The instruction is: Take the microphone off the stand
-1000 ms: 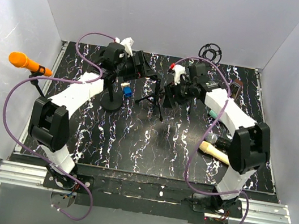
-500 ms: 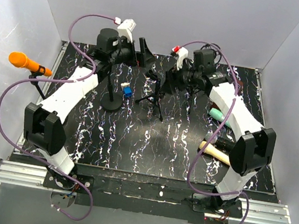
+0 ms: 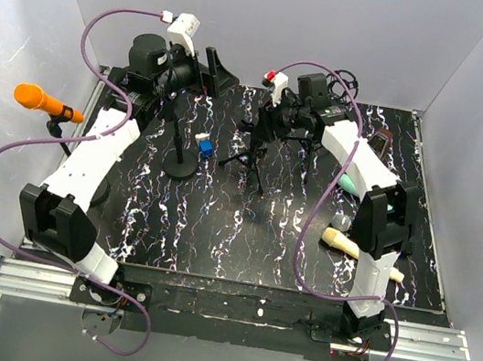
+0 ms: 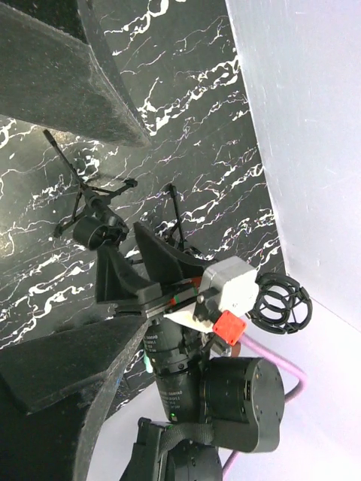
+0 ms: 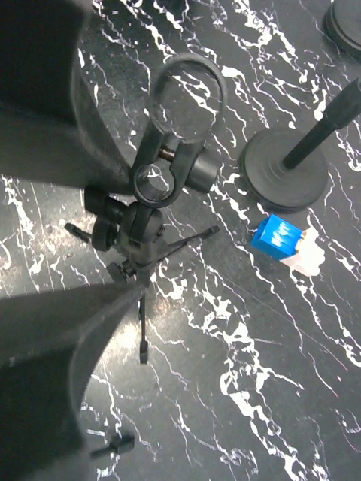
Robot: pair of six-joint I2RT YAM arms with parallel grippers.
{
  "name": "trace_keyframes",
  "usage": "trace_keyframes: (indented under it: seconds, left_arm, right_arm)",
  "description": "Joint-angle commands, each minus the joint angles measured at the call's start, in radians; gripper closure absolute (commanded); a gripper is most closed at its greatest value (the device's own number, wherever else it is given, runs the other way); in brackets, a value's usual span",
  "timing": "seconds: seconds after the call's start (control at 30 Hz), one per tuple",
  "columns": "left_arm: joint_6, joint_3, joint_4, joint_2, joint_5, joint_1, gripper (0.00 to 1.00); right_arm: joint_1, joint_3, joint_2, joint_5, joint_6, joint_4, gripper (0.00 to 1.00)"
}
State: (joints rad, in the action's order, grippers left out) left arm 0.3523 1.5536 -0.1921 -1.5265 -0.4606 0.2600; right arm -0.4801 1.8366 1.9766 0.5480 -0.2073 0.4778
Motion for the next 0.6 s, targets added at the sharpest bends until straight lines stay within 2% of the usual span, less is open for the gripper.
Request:
trace_keyframes:
  seconds: [0.0, 0.07, 0.2, 0.43, 0.57]
  left_arm:
    - [-0.032, 0.007, -0.021, 0.054, -0.009, -0.008, 0.07]
    - [-0.032, 0.002, -0.021, 0.058, -0.007, -0.01, 0.07]
    - [-0.026, -0.007, -0.017, 0.062, -0.012, -0.013, 0.07]
    - [-0.027, -0.018, -0.018, 0.068, -0.009, -0.011, 0.07]
    - [-0.032, -0.026, -0.023, 0.077, -0.007, -0.011, 0.07]
  right_arm:
    - [-0.003, 0.01, 0.005, 0.043, -0.03, -0.001, 0.52]
    - [-0.003, 0.006, 0.005, 0.041, -0.024, -0.004, 0.6]
    - [-0.003, -0.002, 0.005, 0.015, -0.007, -0.025, 0.64]
    - [-0.003, 0.019, 0.018, -0.115, -0.003, -0.082, 0.93]
    - [-0.003, 0.046, 0.03, -0.219, -0.02, -0.131, 0.99]
